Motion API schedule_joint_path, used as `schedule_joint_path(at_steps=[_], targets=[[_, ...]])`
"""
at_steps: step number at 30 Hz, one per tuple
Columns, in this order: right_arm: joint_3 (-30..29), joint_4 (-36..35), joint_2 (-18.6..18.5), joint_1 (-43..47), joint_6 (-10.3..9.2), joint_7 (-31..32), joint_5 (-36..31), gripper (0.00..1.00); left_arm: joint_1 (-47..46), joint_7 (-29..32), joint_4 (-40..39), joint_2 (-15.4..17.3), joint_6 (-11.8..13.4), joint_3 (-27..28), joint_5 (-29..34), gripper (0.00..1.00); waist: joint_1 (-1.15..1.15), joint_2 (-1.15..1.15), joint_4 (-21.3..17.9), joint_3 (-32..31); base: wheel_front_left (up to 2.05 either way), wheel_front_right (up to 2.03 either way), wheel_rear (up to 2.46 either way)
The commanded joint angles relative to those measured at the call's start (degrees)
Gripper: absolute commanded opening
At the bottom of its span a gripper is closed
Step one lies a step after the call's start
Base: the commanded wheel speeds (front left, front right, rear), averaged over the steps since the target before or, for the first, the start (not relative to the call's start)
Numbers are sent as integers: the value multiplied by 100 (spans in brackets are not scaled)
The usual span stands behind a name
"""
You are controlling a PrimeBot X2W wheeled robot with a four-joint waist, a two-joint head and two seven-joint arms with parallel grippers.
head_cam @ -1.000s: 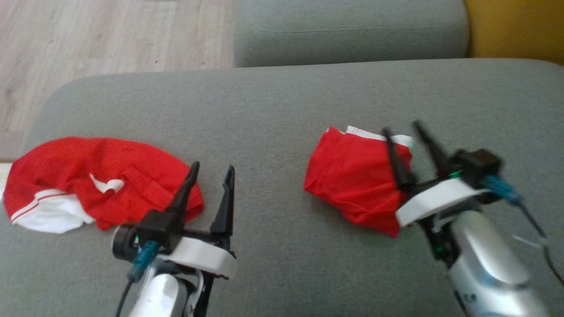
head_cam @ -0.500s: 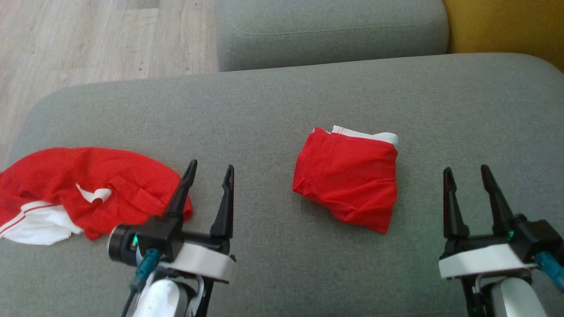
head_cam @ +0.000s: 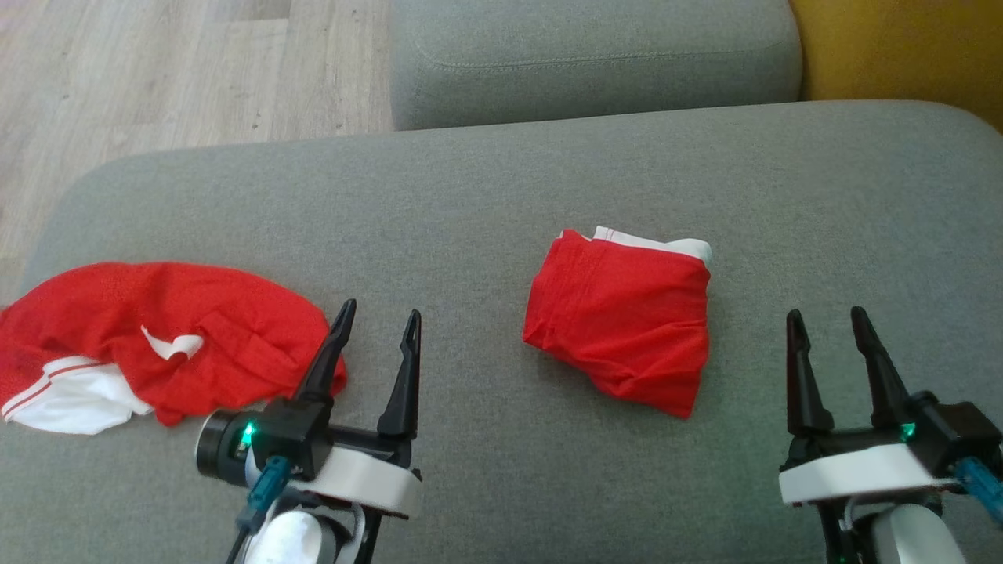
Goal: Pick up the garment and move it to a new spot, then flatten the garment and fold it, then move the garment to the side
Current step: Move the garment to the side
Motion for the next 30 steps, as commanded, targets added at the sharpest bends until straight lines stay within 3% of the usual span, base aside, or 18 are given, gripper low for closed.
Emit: schedule_joint_path(at_steps=[1,13,30], targets=[[101,-141,-20,-203,-3,-52,147,100,-183,-70,-205,3,-25,146,34,100,0,0,1,-11,0,0,0],[128,13,-20,-250,-3,-52,42,100,-196,-70,-129,3,-34,85,-55,100,0,0,95,41,0,0,0],[-53,2276,-19,-1569,-3,556,83,100,-531,-70,-56,3,-56,-105,-106,100,0,0,625,687,0,0,0]])
